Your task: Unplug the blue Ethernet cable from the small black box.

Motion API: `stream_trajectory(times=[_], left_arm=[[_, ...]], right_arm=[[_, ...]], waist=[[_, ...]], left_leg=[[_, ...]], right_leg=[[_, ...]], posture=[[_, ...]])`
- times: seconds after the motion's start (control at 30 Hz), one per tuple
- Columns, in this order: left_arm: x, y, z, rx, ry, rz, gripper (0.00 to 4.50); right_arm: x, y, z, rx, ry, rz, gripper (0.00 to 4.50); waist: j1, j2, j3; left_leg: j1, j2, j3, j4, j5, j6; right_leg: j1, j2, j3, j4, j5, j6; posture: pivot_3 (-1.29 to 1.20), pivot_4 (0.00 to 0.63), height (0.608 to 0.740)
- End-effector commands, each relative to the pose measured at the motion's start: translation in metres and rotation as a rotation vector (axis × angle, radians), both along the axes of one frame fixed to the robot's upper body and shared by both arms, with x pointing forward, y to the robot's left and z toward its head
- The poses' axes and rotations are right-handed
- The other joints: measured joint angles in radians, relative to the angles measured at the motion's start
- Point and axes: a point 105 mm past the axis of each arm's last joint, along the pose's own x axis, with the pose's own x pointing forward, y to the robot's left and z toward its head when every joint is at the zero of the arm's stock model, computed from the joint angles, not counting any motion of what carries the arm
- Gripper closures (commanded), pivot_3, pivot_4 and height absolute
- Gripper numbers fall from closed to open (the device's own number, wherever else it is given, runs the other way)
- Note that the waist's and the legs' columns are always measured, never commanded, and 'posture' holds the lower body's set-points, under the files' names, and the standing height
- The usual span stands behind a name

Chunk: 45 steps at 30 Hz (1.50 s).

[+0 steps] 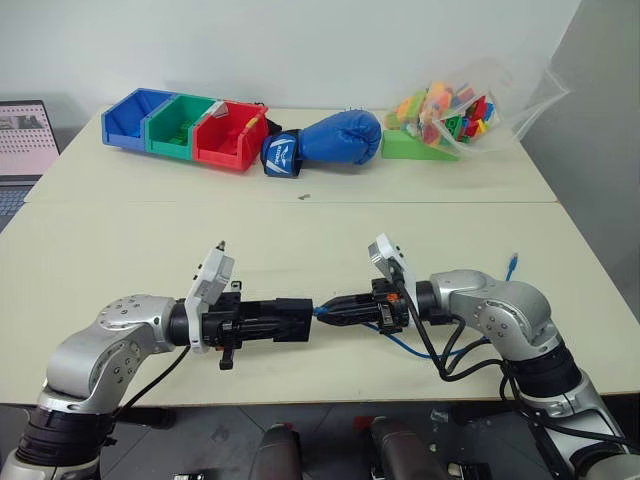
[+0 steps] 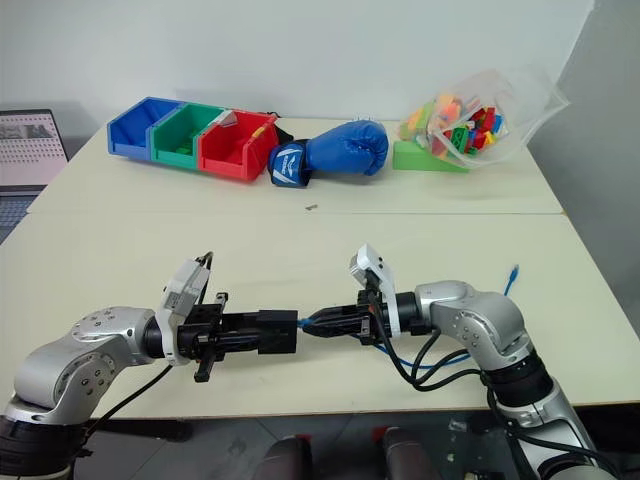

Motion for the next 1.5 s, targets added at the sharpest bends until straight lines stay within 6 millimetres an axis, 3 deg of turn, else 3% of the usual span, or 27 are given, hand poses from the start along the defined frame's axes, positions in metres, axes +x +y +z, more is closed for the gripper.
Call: stream_trajectory(times=[0.03, 0.33, 0.4, 0.67, 0.87, 1.33, 1.5], left_arm=[[0.006, 0.033, 0.008, 0.063, -0.032, 0.126, 3.72], [0.004, 0.021, 0.006, 0.057, -0.019, 0.080, 3.72], [0.004, 0.017, 0.006, 0.052, -0.018, 0.066, 3.72], [0.004, 0.011, 0.008, 0.013, -0.004, 0.017, 3.72], [0.004, 0.005, 0.009, -0.047, 0.021, -0.003, 3.72], [0.012, -0.009, 0.014, -0.142, 0.060, -0.043, 3.72], [0.012, -0.013, 0.015, -0.148, 0.065, -0.055, 3.72]], right_arm=[[0.027, -0.035, 0.002, -0.037, -0.039, -0.185, 4.48], [0.013, -0.019, 0.013, -0.001, -0.074, -0.106, 4.48], [0.011, -0.018, 0.013, -0.012, -0.107, -0.094, 3.78], [0.005, -0.026, 0.014, 0.009, -0.083, -0.096, 2.11], [0.009, -0.021, 0.016, 0.090, -0.050, -0.167, 2.08], [-0.011, -0.003, 0.023, 0.184, 0.071, -0.099, 2.08], [-0.010, 0.001, 0.021, 0.175, 0.074, -0.105, 2.08]], waist=[[0.000, 0.001, 0.001], [0.000, 0.001, 0.001], [0.000, 0.001, 0.001], [0.000, 0.002, 0.002], [-0.001, 0.002, 0.002], [-0.001, 0.002, 0.002], [-0.002, 0.002, 0.002]], left_leg=[[0.000, 0.000, 0.000, 0.000, 0.000, 0.000], [0.000, 0.000, 0.000, 0.000, 0.000, 0.000], [0.000, 0.000, 0.000, 0.000, 0.000, 0.000], [0.000, 0.000, 0.001, -0.001, 0.000, 0.000], [0.000, 0.000, 0.001, -0.001, 0.000, 0.000], [-0.001, 0.000, 0.001, -0.001, 0.000, 0.000], [-0.001, 0.000, 0.001, -0.001, 0.000, 0.000]], right_leg=[[0.000, 0.000, 0.000, 0.000, 0.000, 0.000], [0.000, 0.000, 0.000, 0.000, 0.000, 0.000], [0.000, 0.000, 0.000, 0.000, 0.000, 0.000], [-0.001, 0.000, 0.000, -0.001, 0.000, 0.000], [-0.001, 0.000, 0.000, -0.001, 0.000, 0.000], [-0.001, 0.000, 0.000, -0.001, 0.000, 0.000], [-0.001, 0.000, 0.000, -0.001, 0.000, 0.000]], posture=[[0.00, 0.150, 0.740], [0.00, 0.150, 0.740], [0.00, 0.150, 0.740], [0.00, 0.150, 0.740], [0.00, 0.150, 0.740], [0.00, 0.150, 0.740], [0.00, 0.150, 0.740]])
